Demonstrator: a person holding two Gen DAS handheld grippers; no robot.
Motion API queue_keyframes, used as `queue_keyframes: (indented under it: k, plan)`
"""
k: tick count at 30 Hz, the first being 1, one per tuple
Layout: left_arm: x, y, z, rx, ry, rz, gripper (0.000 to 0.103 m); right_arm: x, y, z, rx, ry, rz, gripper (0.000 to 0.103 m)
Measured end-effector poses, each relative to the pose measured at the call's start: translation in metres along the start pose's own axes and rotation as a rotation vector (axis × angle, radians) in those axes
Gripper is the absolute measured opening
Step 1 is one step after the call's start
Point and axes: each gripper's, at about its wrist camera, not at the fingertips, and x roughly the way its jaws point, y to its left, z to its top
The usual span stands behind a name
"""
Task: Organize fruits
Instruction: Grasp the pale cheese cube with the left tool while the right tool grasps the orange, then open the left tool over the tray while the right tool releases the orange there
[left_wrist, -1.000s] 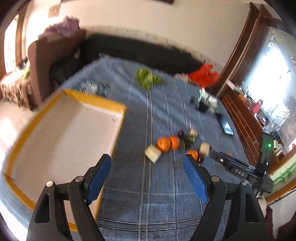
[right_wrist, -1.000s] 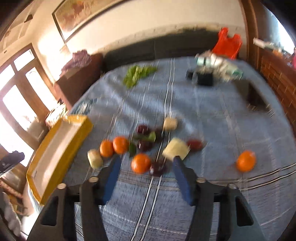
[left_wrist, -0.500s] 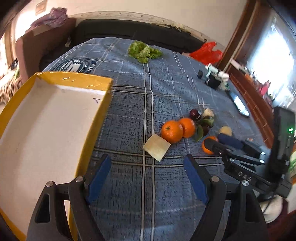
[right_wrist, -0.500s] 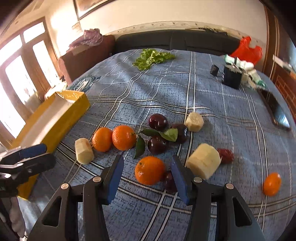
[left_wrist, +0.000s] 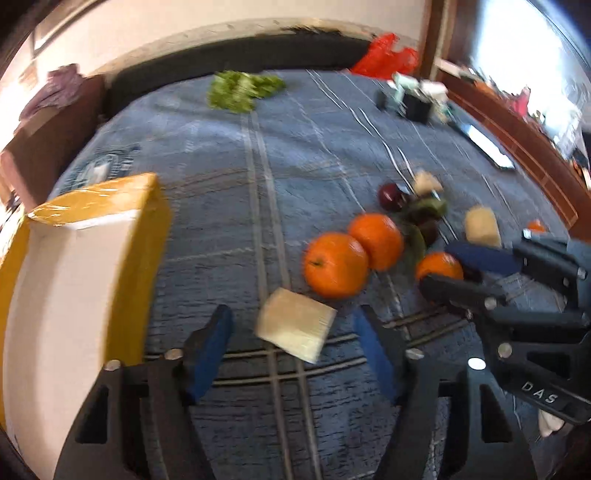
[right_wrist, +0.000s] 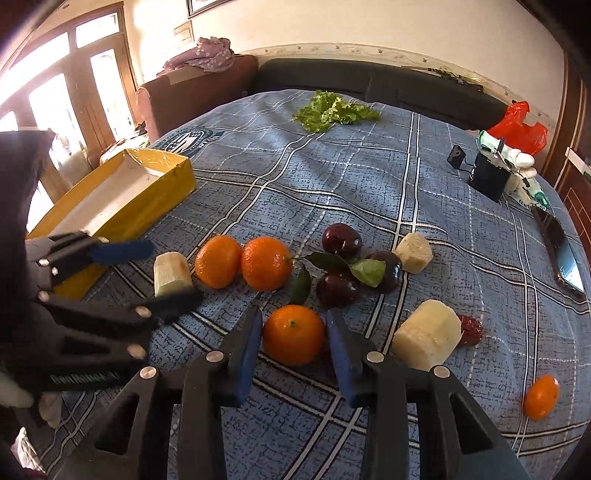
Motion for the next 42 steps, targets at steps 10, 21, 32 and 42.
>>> queue_keyframes:
  k: [10, 21, 32, 42]
  plan:
    - [-0.023, -0.012, -0.005, 0.001, -0.047, 0.029, 0.036, -0.007, 0.004, -0.002, 0.042, -0.010, 0.044, 0.038]
    - [-0.108, 0.028, -0.034, -0.195, -0.177, 0.016, 0.036, -0.059, 0.042, 0.003, 0.025, -0.095, 0.106, 0.038]
    - [-0.157, 0.149, -0.115, -0.469, -0.177, 0.272, 0.036, -0.073, 0.175, 0.020, -0.095, -0.105, 0.360, 0.039]
    - [-0.151, 0.193, -0.144, -0.580, -0.139, 0.353, 0.036, -0.013, 0.254, 0.009, -0.160, 0.036, 0.376, 0.039]
